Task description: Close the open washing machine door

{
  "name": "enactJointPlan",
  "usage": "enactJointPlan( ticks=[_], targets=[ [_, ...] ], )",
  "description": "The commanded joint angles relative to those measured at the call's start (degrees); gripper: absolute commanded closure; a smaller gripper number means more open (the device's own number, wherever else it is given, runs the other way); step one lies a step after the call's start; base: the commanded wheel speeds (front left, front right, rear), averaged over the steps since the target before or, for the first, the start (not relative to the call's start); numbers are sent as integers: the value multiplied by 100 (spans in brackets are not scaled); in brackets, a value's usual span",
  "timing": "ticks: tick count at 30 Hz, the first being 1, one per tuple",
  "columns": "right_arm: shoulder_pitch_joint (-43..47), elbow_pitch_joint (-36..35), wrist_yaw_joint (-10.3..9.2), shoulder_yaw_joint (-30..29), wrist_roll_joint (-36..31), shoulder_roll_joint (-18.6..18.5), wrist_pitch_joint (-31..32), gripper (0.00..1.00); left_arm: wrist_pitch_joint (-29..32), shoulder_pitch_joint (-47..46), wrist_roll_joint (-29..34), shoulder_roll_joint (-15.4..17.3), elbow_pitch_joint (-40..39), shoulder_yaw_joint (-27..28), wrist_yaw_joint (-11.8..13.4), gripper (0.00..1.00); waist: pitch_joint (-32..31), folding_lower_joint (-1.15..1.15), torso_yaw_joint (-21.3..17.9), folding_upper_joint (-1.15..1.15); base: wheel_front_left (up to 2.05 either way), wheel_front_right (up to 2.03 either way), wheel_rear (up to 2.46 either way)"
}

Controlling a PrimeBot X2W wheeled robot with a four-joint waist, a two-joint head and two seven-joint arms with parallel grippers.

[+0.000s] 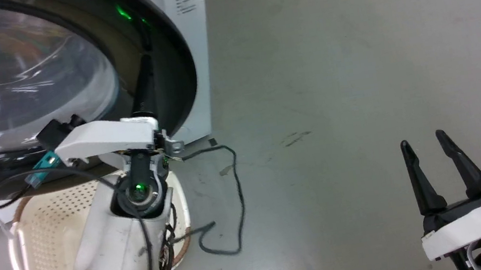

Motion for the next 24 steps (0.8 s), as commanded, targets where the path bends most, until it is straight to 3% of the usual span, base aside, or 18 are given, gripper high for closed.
enactJointPlan(
  ticks=[1, 7, 8, 9, 10, 12, 15, 20, 24],
  targets=[
    [-70, -31, 5, 24, 19, 10, -22, 0, -3, 68, 111, 61, -53, -80, -27, 100, -52, 0, 85, -1, 0, 0, 0],
    [81, -114, 5, 74, -98, 10, -22, 0, -441, 958, 1103, 586, -800, -1152, -27, 100, -535, 0, 585, -1, 0, 0, 0],
    [126, -130, 5, 61, -137, 10, -22, 0, -539, 1119, 1319, 717, -914, -1356, -27, 70, -631, 0, 702, -1, 0, 0, 0],
    [171, -145, 5, 52, -175, 10, -22, 0, -624, 1272, 1555, 855, -1000, -1534, -27, 15, -730, 0, 822, -1, 0, 0, 0],
    [216, -158, 5, 47, -213, 10, -22, 0, -684, 1423, 1789, 980, -1046, -1654, -27, 0, -826, 0, 945, -1, 0, 0, 0],
    [306, -182, 5, 55, -280, 10, -22, 0, -730, 1683, 2402, 1199, -1121, -1620, -27, 0, -997, 0, 1185, -1, 0, 0, 0],
    [414, -205, 5, 103, -392, 10, -22, 0, -737, 2152, 3992, 1328, -1310, -999, -27, 0, -1198, 0, 1500, -1, 0, 0, 0],
    [549, -247, 5, 133, -493, 10, -22, 0, -738, 3023, 6127, 988, -1983, 13, -1, 0, -1405, 0, 1960, -1, 0, 0, 0],
    [609, -310, 5, 122, -476, 10, -22, 0, -739, 3631, 6884, 477, -2455, 788, 24, 0, -1478, 0, 2215, -1, 0, 0, 0]
  ],
)
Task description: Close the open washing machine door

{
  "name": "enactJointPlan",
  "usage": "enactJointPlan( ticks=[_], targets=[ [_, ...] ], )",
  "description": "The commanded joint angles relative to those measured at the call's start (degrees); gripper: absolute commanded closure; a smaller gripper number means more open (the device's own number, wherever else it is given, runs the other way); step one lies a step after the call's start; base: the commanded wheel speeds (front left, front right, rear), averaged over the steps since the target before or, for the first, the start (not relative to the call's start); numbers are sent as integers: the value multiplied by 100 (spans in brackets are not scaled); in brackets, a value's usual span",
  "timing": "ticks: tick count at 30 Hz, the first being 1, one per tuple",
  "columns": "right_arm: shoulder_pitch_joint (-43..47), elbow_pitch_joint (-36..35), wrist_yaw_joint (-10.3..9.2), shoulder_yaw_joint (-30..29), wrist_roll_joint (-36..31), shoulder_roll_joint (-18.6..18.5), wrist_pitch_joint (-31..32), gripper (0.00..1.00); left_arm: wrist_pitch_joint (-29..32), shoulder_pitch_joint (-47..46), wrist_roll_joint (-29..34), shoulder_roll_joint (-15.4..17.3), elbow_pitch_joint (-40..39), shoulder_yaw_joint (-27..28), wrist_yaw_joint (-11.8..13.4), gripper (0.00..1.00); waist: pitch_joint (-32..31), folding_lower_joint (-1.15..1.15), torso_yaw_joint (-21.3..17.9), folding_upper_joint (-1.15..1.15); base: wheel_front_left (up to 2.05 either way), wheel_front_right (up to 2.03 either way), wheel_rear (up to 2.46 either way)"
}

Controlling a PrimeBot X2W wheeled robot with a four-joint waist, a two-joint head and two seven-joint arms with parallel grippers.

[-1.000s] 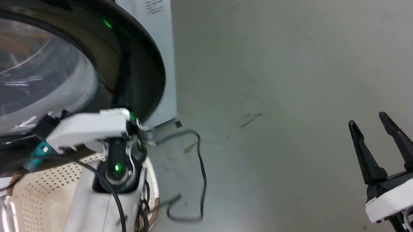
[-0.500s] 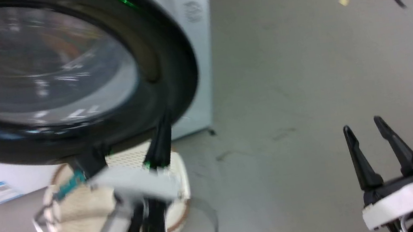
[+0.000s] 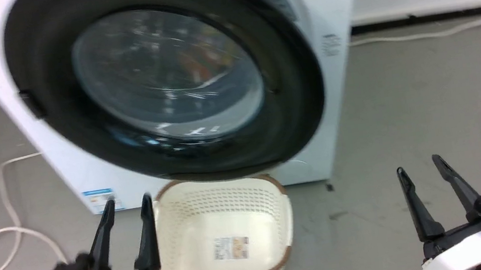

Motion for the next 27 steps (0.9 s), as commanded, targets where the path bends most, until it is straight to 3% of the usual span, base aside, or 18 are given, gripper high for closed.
enactJointPlan(
  ticks=[1, 5, 14, 15, 16, 21, 27],
  targets=[
    [95, -25, 5, 2, -14, 5, -21, 0, -23, 156, 221, -46, -38, 100, 4, 0, -154, 1, 266, 0, 0, 0, 0],
    [146, 27, 5, 142, -77, 5, -21, 0, -23, 509, 1121, -128, 81, 147, 135, 0, -154, 1, 448, 0, 0, 0, 0],
    [209, 219, 5, 231, -114, 5, -21, 0, -23, 653, 1397, -397, 228, 210, 231, 0, -34, 1, 866, 0, 0, 0, 0],
    [206, 274, 5, 243, -50, 5, -21, 17, -23, 636, 1322, -418, 219, 241, 222, 0, -12, 1, 905, 0, 0, 0, 0],
    [185, 282, 5, 221, 56, 5, -21, 100, -23, 618, 1289, -434, 206, 244, 210, 0, 24, 1, 946, 0, 0, 0, 0],
    [-27, 236, 5, 311, 147, -121, -21, 100, -23, 411, 1396, -468, 130, 106, 170, 0, 340, 1, 1197, 0, 0, 0, 0],
    [-1094, 490, 5, 898, 550, -872, -21, 100, -24, 79, 1521, -483, 49, -119, 186, 0, 979, 1, 1404, 0, 0, 0, 0]
  ],
)
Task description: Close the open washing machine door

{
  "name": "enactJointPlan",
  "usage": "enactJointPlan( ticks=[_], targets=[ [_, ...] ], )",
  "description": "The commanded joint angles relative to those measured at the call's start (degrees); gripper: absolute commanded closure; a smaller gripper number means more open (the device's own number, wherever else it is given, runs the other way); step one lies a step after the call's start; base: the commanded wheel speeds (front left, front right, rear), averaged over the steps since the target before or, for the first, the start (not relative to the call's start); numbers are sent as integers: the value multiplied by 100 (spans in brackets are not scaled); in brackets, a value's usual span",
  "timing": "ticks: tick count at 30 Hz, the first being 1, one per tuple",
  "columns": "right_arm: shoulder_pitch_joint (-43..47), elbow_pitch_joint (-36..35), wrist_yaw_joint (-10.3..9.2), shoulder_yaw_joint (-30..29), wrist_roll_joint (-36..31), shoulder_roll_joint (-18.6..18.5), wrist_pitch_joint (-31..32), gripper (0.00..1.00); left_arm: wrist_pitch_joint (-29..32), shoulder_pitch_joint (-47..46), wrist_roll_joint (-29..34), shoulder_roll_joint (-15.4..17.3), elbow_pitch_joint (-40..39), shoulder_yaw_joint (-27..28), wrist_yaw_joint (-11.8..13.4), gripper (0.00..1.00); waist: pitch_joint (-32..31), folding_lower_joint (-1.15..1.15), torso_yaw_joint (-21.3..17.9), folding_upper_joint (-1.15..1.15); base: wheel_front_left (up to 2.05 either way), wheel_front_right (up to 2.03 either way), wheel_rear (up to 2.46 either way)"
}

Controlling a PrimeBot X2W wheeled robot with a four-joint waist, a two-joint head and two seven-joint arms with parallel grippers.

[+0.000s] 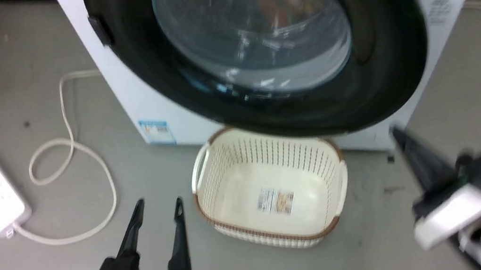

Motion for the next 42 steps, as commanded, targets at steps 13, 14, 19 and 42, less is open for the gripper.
enactJointPlan(
  ticks=[13, 14, 19, 42],
  targets=[
    [-2711, 1643, 3, 1089, 1369, -1640, -21, 100, -25, -571, -173, -10, -133, -492, 285, 0, 1141, -1, 540, 0, 0, 0, 0],
    [-2850, 1791, 3, 1147, 1429, -1717, -21, 100, -25, -589, -188, -10, -133, -518, 306, 0, 1161, -1, 570, 0, 0, 0, 0],
    [-3462, 2540, 3, 1264, 2180, -1806, -4, 100, -25, -632, -238, -10, -145, -611, 356, 0, 1217, -1, 685, 0, 0, 0, 0],
    [-3148, 2943, 3, 550, 2728, -1536, -19, 0, -25, -429, -287, -10, 81, -545, 333, 0, 303, -1, 569, 0, 0, 0, 0]
  ],
)
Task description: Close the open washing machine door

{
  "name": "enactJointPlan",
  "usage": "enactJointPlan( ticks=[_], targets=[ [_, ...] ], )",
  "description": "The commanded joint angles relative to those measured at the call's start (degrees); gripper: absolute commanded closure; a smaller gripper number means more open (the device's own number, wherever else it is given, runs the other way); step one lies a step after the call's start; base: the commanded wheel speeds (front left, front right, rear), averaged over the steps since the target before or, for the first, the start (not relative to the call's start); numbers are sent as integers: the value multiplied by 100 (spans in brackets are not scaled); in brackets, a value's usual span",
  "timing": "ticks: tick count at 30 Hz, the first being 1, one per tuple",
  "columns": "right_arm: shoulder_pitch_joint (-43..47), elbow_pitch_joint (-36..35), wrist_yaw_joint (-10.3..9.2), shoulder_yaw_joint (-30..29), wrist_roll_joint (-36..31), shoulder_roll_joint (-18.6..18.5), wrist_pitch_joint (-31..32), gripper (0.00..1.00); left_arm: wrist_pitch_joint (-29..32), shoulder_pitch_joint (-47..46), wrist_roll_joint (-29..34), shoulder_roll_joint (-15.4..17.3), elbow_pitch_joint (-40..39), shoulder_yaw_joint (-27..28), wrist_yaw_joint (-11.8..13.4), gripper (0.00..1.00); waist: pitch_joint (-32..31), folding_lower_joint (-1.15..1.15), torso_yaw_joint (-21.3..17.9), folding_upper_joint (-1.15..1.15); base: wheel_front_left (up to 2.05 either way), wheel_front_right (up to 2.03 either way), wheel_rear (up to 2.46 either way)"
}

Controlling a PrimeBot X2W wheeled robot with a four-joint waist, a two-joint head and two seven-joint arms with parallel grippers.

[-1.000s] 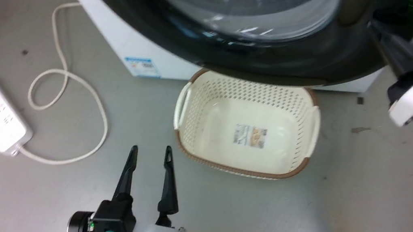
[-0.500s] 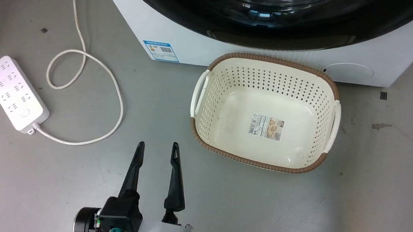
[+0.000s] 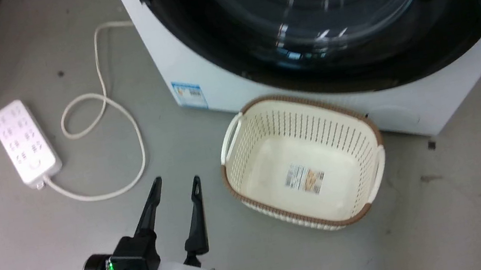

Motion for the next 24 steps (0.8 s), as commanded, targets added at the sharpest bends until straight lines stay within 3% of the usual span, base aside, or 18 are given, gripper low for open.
enactJointPlan(
  ticks=[1, 4, 5, 6, 7, 8, 12, 15, 24],
  targets=[
    [257, -119, -4, -88, -133, 56, -23, 0, -25, 78, 49, 4, 45, 31, -24, 0, -325, 0, -133, 0, 0, 0, 0],
    [950, -625, -4, -489, -596, 278, -23, 0, -25, 229, -102, 4, 259, 73, -130, 0, -661, 0, -285, 0, 0, 0, 0],
    [1448, -935, -4, -969, -1172, 508, -23, 0, -25, 292, -144, 4, 406, 100, -220, 0, -904, 0, -416, 0, 0, 0, 0],
    [1448, -935, -4, -969, -1172, 508, -23, 0, -25, 292, -144, 4, 406, 100, -220, 0, -904, 0, -416, 0, 0, 0, 0],
    [1982, -1332, -4, -1501, -1603, 946, -23, 0, -25, 363, -124, 4, 502, 160, -251, 0, -1107, 0, -552, 0, 0, 0, 0],
    [1982, -1332, -4, -1501, -1603, 946, -23, 0, -25, 363, -124, 4, 502, 160, -251, 0, -1107, 0, -552, 0, 0, 0, 0],
    [2898, -2098, -4, -2097, -2332, 1787, -23, 0, -25, 505, -135, 4, 568, 355, -235, 0, -1368, 0, -841, 0, 0, 0, 0],
    [3474, -2556, -4, -2250, -2778, 2137, -23, 0, -25, 549, -81, 4, 585, 460, -244, 0, -1457, 0, -1011, 0, 0, 0, 0],
    [4488, -3338, -4, -2211, -3104, 2365, -23, 0, -25, 514, -30, 4, 718, 710, -356, 0, -1558, 0, -1445, 0, 0, 0, 0]
  ],
)
